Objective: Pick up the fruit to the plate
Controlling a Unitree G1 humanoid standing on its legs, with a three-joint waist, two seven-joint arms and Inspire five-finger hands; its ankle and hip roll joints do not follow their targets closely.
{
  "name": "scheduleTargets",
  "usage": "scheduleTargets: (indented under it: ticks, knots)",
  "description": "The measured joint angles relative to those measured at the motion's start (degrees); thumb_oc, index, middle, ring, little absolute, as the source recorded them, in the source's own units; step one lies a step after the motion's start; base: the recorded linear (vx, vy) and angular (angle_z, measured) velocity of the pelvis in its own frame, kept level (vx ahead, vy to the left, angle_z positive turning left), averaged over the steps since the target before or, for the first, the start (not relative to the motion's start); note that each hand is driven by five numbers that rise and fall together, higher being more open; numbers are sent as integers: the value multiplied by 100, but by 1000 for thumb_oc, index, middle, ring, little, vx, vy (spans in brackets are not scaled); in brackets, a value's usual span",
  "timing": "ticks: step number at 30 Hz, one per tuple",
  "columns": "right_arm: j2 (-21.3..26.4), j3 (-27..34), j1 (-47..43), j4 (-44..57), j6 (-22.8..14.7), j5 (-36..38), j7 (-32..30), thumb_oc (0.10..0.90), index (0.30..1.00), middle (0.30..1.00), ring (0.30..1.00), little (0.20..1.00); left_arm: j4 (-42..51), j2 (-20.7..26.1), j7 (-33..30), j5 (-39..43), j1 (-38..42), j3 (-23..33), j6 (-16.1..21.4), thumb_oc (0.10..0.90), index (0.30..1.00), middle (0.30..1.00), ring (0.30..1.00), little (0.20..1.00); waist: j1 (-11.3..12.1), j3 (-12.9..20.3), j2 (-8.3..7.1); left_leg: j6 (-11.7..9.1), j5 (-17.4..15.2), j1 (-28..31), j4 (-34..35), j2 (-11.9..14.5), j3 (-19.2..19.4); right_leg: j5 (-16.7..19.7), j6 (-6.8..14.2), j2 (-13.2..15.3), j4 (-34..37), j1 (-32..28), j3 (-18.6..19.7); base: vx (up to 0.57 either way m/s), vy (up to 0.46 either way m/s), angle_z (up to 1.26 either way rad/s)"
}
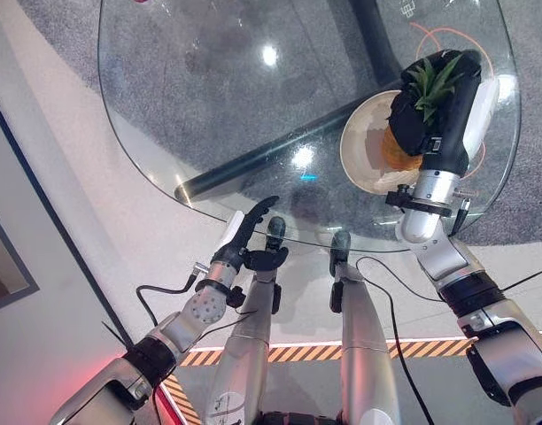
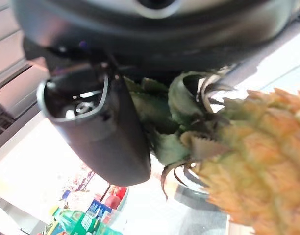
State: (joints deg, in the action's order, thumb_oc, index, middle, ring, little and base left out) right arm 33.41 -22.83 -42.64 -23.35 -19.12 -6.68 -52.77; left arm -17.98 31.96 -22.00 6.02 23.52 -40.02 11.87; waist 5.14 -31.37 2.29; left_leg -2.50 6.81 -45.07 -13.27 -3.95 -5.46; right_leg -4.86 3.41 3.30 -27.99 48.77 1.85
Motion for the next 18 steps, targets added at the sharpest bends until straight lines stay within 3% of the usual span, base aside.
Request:
scheduleTargets:
  ticks: [12,18]
  knots:
    - [-271,0,-82,-425,-683,22,-253,100,300,300,300,200,-4,-17,-72,13,124,-263,-44,800,900,900,900,900,71,4,31,-25,14,-25,-46,-15,-37,-15,17,4,-80,30,-21,0,0,0]
    - [-394,2,-140,-426,-741,17,-267,100,300,300,300,200,2,-45,-197,15,164,-252,21,800,900,900,900,900,72,5,60,-17,21,-132,-60,-30,-46,-18,22,16,-81,123,-24,1,5,0]
